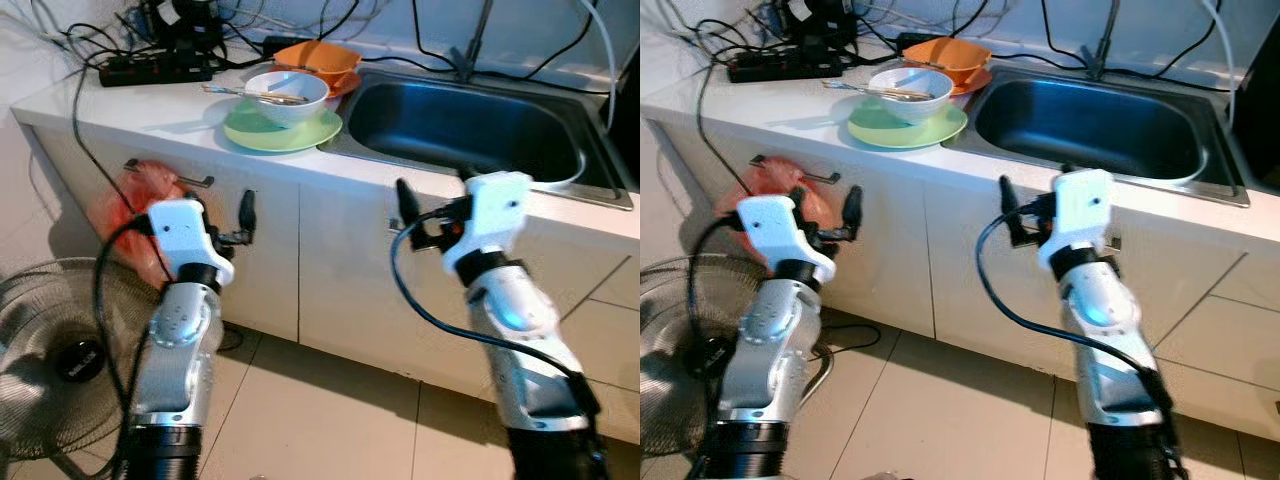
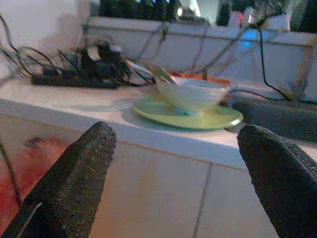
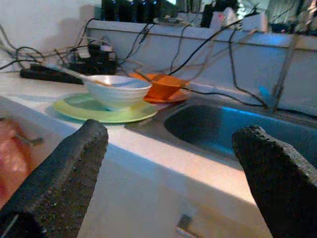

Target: Kitchen organization

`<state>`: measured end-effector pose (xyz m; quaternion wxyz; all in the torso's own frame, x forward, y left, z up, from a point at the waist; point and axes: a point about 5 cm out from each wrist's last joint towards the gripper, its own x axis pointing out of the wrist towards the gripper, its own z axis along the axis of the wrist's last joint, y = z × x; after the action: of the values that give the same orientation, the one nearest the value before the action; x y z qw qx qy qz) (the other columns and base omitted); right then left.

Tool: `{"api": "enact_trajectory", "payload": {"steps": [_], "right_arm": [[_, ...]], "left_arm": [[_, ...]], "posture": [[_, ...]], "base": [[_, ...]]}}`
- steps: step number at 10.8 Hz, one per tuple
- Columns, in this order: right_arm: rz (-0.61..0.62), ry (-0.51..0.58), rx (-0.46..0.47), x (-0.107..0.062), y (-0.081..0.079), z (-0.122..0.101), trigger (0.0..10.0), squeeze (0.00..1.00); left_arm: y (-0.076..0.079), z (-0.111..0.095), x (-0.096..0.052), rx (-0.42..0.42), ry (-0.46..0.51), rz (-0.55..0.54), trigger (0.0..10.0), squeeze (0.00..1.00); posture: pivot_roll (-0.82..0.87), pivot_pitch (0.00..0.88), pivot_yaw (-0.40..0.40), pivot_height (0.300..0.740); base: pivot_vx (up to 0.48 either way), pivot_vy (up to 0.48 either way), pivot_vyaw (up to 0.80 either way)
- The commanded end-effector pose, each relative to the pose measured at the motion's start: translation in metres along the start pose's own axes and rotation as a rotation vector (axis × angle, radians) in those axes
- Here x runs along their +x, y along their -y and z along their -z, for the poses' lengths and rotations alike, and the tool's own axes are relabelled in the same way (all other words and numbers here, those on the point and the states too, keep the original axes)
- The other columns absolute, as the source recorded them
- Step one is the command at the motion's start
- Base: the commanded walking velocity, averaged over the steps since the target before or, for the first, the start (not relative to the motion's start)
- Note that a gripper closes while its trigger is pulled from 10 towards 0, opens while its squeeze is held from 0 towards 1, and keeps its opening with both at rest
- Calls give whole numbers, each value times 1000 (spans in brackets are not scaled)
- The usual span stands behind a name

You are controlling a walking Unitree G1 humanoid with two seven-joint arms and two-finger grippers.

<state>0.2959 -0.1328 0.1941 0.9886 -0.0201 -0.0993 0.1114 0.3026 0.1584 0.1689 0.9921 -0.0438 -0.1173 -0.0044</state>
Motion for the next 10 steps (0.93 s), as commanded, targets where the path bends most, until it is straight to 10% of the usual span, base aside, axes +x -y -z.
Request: {"api": "enact_trajectory", "payload": {"steps": [1, 10], "right_arm": [[-7, 18, 8, 3, -1, -3, 10000, 0], [28, 38, 30, 0, -4, -3, 10000, 0]], "left_arm": [[-1, -7, 1, 9, 25, -7, 10000, 0], [6, -15, 2, 42, 33, 40, 10000, 0]], "posture": [[61, 7, 1, 740], [32, 24, 39, 740]], "base": [[386, 0, 0], [469, 0, 0]]}}
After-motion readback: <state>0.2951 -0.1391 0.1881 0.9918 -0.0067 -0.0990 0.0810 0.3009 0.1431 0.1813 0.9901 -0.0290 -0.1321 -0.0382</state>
